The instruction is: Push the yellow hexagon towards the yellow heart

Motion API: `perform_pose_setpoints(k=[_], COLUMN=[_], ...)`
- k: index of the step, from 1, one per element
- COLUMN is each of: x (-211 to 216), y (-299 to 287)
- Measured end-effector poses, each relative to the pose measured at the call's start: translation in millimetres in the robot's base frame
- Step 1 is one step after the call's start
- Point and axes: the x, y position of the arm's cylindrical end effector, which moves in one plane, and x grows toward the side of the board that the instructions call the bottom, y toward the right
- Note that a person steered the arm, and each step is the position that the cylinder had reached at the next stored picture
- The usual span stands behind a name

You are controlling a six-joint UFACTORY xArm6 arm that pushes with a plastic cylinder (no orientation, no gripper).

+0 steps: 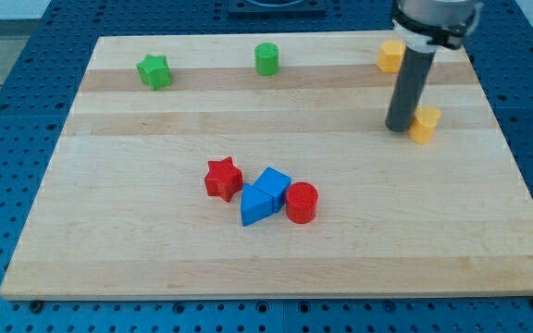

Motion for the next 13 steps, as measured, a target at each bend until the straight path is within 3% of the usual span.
perform_pose_setpoints(k=[2,4,5,7,8,9,12,13], x=[-61.4,-95.6,-141.5,-152.7,-169.1,-171.9,-36.1,-52.3], y=[-7.8,-54.7,-61.9,26.4,27.7,52.2,33.3,-6.8])
